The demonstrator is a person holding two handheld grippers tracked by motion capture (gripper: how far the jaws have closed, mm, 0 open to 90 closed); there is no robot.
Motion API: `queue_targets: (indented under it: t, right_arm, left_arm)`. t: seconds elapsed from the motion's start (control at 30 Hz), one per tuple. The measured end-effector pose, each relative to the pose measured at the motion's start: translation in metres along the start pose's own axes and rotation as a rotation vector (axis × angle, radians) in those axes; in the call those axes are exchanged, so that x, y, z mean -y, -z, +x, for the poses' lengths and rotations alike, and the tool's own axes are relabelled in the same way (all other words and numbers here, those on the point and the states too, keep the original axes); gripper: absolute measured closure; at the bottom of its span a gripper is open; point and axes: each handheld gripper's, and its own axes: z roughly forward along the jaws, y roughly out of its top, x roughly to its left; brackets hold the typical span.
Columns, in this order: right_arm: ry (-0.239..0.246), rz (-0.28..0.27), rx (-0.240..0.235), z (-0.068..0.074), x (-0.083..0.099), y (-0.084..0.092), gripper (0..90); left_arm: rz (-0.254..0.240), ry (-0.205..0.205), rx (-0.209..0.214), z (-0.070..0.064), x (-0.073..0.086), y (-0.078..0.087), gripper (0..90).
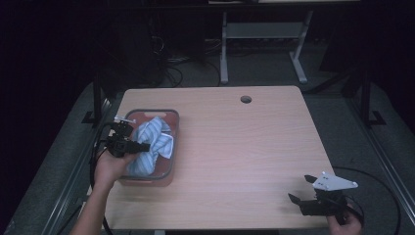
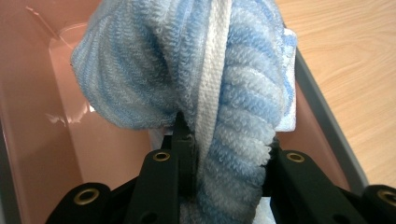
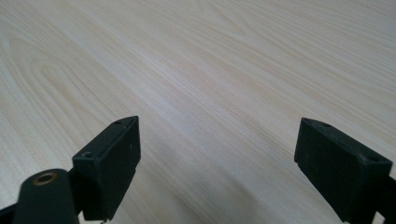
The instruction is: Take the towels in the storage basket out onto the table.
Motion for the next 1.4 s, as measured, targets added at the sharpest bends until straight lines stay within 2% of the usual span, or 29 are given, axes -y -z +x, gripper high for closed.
queue_targets:
  t: [0.07, 0.4, 0.7, 1.4]
  right_arm:
    - [0.0, 0.001, -0.001, 0.0, 0.0, 0.0, 13.9]
    - [-0.002, -0.004, 0.005, -0.001, 0.0, 0.001, 13.8]
    - [-0.004, -0.005, 0.009, -0.001, -0.001, 0.001, 13.8]
    - [0.001, -0.007, 0.011, -0.001, -0.001, 0.003, 13.8]
  left_arm:
    - [0.0, 0.005, 0.012, 0.001, 0.001, 0.002, 70.1]
    - [-0.056, 0.028, 0.075, 0.004, 0.0, 0.014, 70.1]
    - [-0.094, 0.032, 0.093, 0.004, -0.005, 0.028, 70.1]
    - [-0.142, -0.006, 0.078, -0.006, -0.016, 0.063, 70.1]
